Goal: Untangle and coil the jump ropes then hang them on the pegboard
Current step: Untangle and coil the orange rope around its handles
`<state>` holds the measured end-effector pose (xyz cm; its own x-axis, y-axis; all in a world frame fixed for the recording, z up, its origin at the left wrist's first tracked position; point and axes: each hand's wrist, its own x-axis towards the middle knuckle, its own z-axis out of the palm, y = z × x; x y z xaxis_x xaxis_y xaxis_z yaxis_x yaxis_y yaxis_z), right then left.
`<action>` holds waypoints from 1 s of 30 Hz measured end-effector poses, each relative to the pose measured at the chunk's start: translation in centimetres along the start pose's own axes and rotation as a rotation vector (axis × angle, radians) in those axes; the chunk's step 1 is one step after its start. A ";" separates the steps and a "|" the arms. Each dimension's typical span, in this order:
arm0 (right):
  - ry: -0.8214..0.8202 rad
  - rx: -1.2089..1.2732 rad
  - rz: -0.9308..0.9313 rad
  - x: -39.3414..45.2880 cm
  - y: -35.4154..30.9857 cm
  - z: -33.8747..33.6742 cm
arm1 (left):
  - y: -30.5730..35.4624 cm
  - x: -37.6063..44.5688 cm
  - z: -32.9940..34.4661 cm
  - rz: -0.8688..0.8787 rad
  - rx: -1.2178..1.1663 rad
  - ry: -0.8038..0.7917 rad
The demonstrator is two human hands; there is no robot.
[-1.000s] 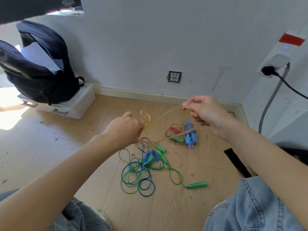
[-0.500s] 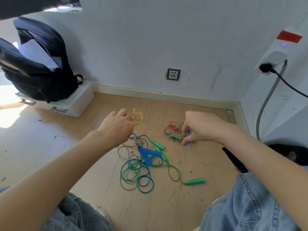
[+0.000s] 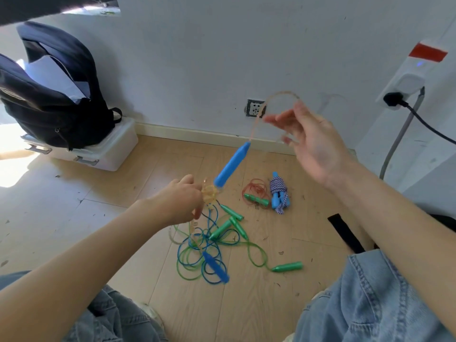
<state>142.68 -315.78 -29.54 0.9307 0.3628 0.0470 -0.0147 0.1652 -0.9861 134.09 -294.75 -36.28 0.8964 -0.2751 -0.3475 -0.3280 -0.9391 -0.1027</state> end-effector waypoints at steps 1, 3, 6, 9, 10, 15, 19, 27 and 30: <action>-0.018 -0.044 0.012 0.1 0.0 -0.5 | -0.2 -0.2 0.0 -0.012 -0.017 0.001; -0.159 -0.353 0.101 -0.2 0.7 -0.9 | -0.7 -0.4 -0.6 -0.035 -0.115 0.066; -0.412 -1.059 0.212 -0.9 2.1 -0.7 | -0.9 -0.7 -2.6 -0.078 -0.369 0.250; -0.294 -1.332 0.089 -0.6 2.9 -0.8 | -0.5 -1.2 -4.0 -0.105 -0.647 0.392; -0.237 -1.261 0.058 -0.5 2.8 -0.7 | -0.2 -1.3 -4.3 -0.101 -0.713 0.415; -0.374 -0.555 0.328 -1.2 2.9 0.6 | 1.0 -1.6 -5.1 -0.006 -0.838 0.462; -0.289 -0.381 0.300 -1.4 3.3 1.3 | 1.5 -1.6 -4.9 0.042 -0.919 0.489; -0.309 -0.128 0.383 -1.4 2.3 1.3 | 1.5 -1.1 -4.6 -0.206 -0.858 0.479; -0.208 -0.049 0.434 -1.1 2.1 0.9 | 1.2 -1.1 -4.6 -0.251 -0.944 0.540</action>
<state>141.28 -315.06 -31.56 0.7499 0.5649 -0.3442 -0.3634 -0.0830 -0.9279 134.05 -296.52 -31.70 0.9926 0.1066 0.0576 0.0333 -0.6974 0.7159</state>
